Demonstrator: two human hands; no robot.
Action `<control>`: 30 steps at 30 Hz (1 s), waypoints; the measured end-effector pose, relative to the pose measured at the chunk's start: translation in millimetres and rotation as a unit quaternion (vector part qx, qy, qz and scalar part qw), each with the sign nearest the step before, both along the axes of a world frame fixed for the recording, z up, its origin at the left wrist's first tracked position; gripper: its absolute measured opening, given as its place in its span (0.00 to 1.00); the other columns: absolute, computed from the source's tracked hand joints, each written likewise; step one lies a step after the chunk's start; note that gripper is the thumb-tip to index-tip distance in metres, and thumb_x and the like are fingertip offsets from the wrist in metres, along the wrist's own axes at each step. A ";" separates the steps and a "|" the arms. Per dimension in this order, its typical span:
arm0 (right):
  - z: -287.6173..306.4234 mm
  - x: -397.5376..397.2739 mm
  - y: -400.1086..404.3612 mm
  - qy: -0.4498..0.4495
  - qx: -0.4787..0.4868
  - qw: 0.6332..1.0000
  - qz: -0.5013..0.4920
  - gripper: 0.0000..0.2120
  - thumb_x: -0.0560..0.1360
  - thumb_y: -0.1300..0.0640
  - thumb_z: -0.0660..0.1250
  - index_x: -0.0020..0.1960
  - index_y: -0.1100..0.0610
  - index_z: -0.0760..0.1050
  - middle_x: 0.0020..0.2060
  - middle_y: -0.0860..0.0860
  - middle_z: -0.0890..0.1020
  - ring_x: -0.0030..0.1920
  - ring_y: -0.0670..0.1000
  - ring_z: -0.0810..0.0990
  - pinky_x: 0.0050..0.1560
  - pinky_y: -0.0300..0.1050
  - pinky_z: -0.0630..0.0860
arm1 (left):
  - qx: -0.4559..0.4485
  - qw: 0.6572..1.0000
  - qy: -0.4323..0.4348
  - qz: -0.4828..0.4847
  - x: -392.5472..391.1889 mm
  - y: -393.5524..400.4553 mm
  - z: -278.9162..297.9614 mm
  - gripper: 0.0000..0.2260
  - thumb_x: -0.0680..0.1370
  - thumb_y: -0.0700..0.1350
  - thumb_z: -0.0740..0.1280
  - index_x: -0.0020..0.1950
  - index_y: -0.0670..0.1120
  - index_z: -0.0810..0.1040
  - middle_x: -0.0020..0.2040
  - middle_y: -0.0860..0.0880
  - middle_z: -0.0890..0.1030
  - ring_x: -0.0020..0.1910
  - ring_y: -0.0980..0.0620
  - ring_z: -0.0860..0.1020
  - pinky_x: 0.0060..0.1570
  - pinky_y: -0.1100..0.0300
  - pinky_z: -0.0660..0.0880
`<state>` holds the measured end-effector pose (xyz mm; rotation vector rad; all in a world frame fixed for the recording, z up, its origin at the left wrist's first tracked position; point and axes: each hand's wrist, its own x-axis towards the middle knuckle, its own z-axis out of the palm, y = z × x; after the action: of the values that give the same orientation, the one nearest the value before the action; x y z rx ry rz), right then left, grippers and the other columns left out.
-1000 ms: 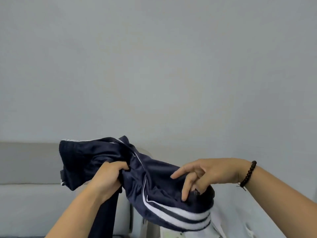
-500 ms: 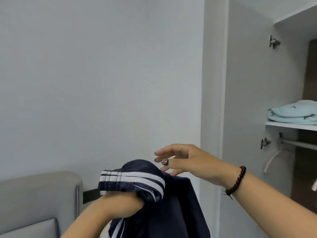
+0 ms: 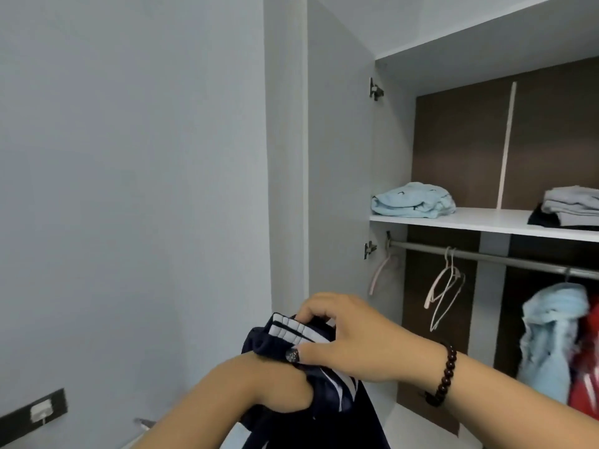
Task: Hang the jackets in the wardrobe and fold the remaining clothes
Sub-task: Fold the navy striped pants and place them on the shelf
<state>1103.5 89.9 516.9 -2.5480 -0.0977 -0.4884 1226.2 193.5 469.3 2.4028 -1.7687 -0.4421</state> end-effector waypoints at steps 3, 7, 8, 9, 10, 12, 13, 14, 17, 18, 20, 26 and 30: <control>5.9 -4.9 -13.9 -0.040 0.028 0.995 -0.083 0.06 0.71 0.55 0.72 0.41 0.55 0.76 0.39 0.51 0.82 0.38 0.47 0.78 0.40 0.41 0.73 | -0.082 0.992 0.080 -0.052 -9.2 -14.5 2.9 0.04 0.71 0.43 0.61 0.36 0.47 0.71 0.32 0.52 0.73 0.33 0.54 0.71 0.35 0.60 0.71; 8.6 -19.9 -40.3 -0.062 0.086 0.978 -0.178 0.12 0.70 0.56 0.74 0.40 0.63 0.75 0.39 0.59 0.82 0.36 0.53 0.78 0.43 0.51 0.77 | -0.296 0.952 0.051 -0.065 -0.5 -27.7 2.4 0.04 0.73 0.43 0.65 0.41 0.50 0.78 0.39 0.54 0.82 0.39 0.56 0.80 0.44 0.53 0.79; 7.6 -25.1 -46.5 -0.059 0.105 0.973 -0.196 0.13 0.70 0.56 0.74 0.40 0.64 0.74 0.40 0.60 0.82 0.36 0.52 0.78 0.43 0.51 0.77 | -0.371 0.926 0.044 -0.053 2.4 -28.4 3.4 0.05 0.73 0.44 0.66 0.43 0.55 0.78 0.41 0.58 0.82 0.42 0.58 0.80 0.45 0.58 0.78; 6.4 -30.8 -51.2 -0.051 0.128 0.969 -0.206 0.12 0.70 0.57 0.74 0.40 0.64 0.74 0.40 0.61 0.82 0.37 0.51 0.78 0.43 0.50 0.77 | -0.428 0.901 0.053 -0.045 4.6 -28.9 4.4 0.06 0.72 0.47 0.67 0.46 0.58 0.77 0.44 0.61 0.81 0.46 0.60 0.80 0.46 0.64 0.77; 5.2 -36.2 -54.9 -0.046 0.156 0.964 -0.208 0.11 0.70 0.58 0.74 0.40 0.63 0.74 0.38 0.60 0.82 0.37 0.50 0.79 0.42 0.48 0.76 | -0.458 0.886 0.065 -0.043 7.0 -30.6 5.3 0.09 0.72 0.52 0.68 0.50 0.61 0.75 0.48 0.64 0.80 0.50 0.61 0.78 0.48 0.67 0.76; 3.2 -45.7 -59.6 -0.044 0.219 0.954 -0.200 0.07 0.72 0.61 0.73 0.40 0.60 0.74 0.35 0.54 0.82 0.36 0.48 0.81 0.39 0.40 0.77 | -0.420 0.900 0.110 -0.046 9.1 -38.7 1.9 0.20 0.69 0.61 0.68 0.60 0.66 0.68 0.57 0.69 0.74 0.58 0.67 0.73 0.51 0.71 0.73; 3.3 -48.8 -60.4 -0.051 0.241 0.949 -0.196 0.07 0.72 0.63 0.72 0.40 0.59 0.74 0.34 0.51 0.82 0.35 0.46 0.81 0.37 0.37 0.76 | -0.378 0.913 0.144 -0.056 8.5 -45.5 -2.4 0.24 0.69 0.64 0.68 0.63 0.67 0.66 0.60 0.70 0.72 0.61 0.69 0.71 0.54 0.72 0.70; 4.0 -51.2 -60.7 -0.064 0.257 0.944 -0.196 0.06 0.73 0.63 0.71 0.41 0.59 0.74 0.34 0.49 0.82 0.35 0.46 0.81 0.37 0.36 0.76 | -0.338 0.921 0.180 -0.072 7.3 -52.7 -8.7 0.26 0.69 0.65 0.68 0.64 0.69 0.64 0.61 0.71 0.71 0.62 0.70 0.70 0.57 0.71 0.68; 8.0 -57.0 -58.3 -0.105 0.308 0.924 -0.201 0.09 0.75 0.66 0.68 0.52 0.56 0.75 0.42 0.53 0.82 0.42 0.50 0.82 0.45 0.42 0.80 | -0.286 0.922 0.233 -0.121 -0.2 -70.5 -29.4 0.24 0.73 0.61 0.70 0.64 0.72 0.63 0.60 0.70 0.75 0.60 0.69 0.73 0.57 0.72 0.71; 9.5 -60.2 -58.2 -0.109 0.319 0.922 -0.192 0.15 0.75 0.67 0.66 0.59 0.53 0.73 0.46 0.54 0.82 0.45 0.52 0.83 0.47 0.43 0.80 | -0.281 0.921 0.233 -0.136 -2.0 -74.8 -36.1 0.25 0.74 0.59 0.71 0.66 0.71 0.63 0.60 0.68 0.76 0.59 0.67 0.75 0.57 0.70 0.73; 12.5 -70.7 -56.9 -0.091 0.308 0.931 -0.175 0.24 0.76 0.69 0.63 0.66 0.47 0.71 0.53 0.54 0.80 0.50 0.49 0.83 0.49 0.42 0.80 | -0.262 0.922 0.237 -0.158 -4.0 -82.5 -49.5 0.26 0.73 0.57 0.72 0.68 0.63 0.67 0.59 0.63 0.79 0.57 0.64 0.78 0.58 0.62 0.76; 14.9 -113.2 -67.6 -0.025 0.358 0.912 -0.200 0.14 0.75 0.75 0.58 0.52 0.59 0.73 0.50 0.61 0.75 0.49 0.60 0.77 0.53 0.56 0.75 | -0.268 0.923 0.218 -0.171 0.8 -104.5 -67.3 0.12 0.78 0.50 0.68 0.61 0.54 0.76 0.54 0.58 0.82 0.53 0.57 0.80 0.56 0.55 0.77; 14.8 -136.3 -68.4 -0.042 0.408 0.875 -0.258 0.16 0.73 0.71 0.55 0.32 0.55 0.67 0.31 0.54 0.69 0.30 0.50 0.68 0.29 0.40 0.67 | -0.346 0.904 0.226 -0.105 6.8 -128.1 -47.9 0.04 0.78 0.46 0.68 0.46 0.49 0.74 0.44 0.52 0.81 0.44 0.55 0.80 0.47 0.53 0.77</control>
<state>967.3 21.5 531.7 -1.6857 0.6431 -0.6612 1232.9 65.4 421.4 1.4909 -1.6053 -0.2871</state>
